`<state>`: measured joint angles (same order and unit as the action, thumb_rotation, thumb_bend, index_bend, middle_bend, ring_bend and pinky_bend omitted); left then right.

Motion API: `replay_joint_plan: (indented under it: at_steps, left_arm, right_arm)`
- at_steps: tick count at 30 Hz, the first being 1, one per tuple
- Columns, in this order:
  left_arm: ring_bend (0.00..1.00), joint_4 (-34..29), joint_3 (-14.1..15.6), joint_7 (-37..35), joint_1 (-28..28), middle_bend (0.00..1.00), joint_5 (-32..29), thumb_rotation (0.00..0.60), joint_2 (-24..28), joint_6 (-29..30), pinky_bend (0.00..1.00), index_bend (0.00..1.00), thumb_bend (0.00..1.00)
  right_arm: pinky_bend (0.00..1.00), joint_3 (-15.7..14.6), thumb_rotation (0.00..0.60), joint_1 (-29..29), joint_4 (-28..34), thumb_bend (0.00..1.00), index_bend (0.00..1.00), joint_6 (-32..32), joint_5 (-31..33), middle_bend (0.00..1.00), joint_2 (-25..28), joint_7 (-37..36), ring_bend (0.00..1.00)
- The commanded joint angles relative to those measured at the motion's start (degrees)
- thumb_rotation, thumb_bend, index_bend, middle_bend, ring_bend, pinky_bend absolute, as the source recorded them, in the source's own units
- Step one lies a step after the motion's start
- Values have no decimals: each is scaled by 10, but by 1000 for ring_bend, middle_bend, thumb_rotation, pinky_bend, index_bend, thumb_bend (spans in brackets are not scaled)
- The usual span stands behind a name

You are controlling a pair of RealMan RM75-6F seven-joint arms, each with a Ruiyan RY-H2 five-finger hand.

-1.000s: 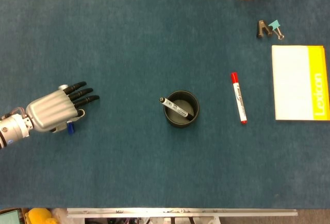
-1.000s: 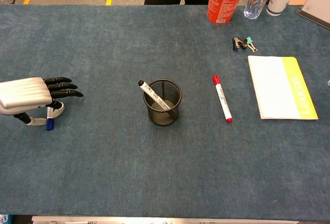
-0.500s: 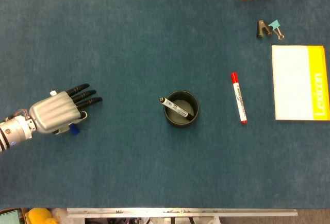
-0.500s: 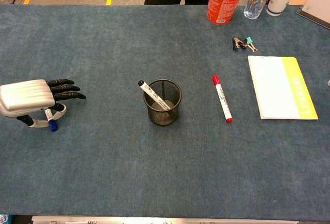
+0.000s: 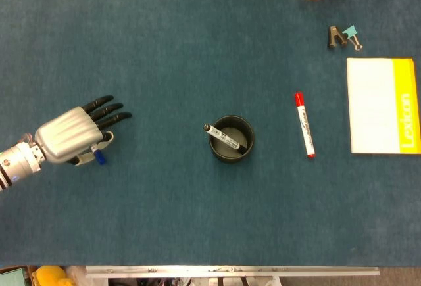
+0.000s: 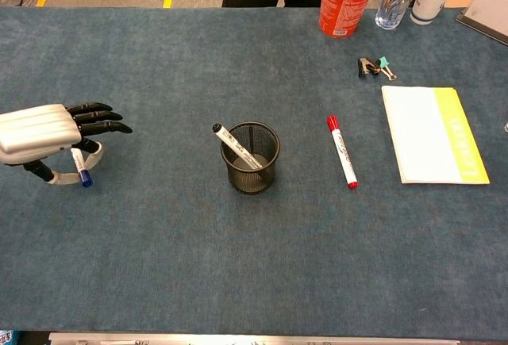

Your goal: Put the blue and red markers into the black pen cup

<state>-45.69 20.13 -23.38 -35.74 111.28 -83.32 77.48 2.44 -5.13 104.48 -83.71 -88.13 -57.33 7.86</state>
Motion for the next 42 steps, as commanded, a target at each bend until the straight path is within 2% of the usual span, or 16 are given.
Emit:
replay_joint_plan:
  at_steps: [1, 6, 10, 16, 29, 36, 42]
  left_arm:
    - [0, -67, -19, -22, -10, 95, -23, 600, 36, -3, 4, 685, 256]
    - [0, -189, -40, -32, -26, 102, -49, 600, 96, -16, 4, 685, 256]
    - [0, -297, -56, -70, -40, 107, -81, 600, 145, -41, 5, 685, 255]
    - [0, -410, -75, -113, -61, 107, -108, 600, 198, -76, 5, 682, 256]
    - [0, -549, -107, -211, -100, 105, -132, 600, 224, -152, 4, 679, 256]
    - [0, -597, -137, -219, -119, 102, -158, 600, 220, -190, 5, 677, 256]
    - [0, -624, -172, -237, -134, 99, -206, 600, 210, -223, 4, 676, 256]
  right_arm:
    - [255, 1, 600, -2, -2, 138, 471, 3, 0, 369, 0, -1, 287]
    - [255, 5, 600, -11, -4, 138, 471, 12, 1, 369, -1, -2, 287]
    - [255, 6, 600, -15, -8, 138, 471, 18, 2, 369, -6, -5, 287]
    - [255, 6, 600, -18, -17, 138, 471, 22, 4, 369, -11, -12, 287]
    - [255, 7, 600, -27, -28, 138, 471, 34, 7, 369, -13, -21, 287]
    - [255, 8, 600, -30, -32, 138, 471, 39, 9, 369, -15, -22, 287]
    - [255, 7, 600, -34, -36, 138, 471, 44, 11, 369, -16, -25, 287]
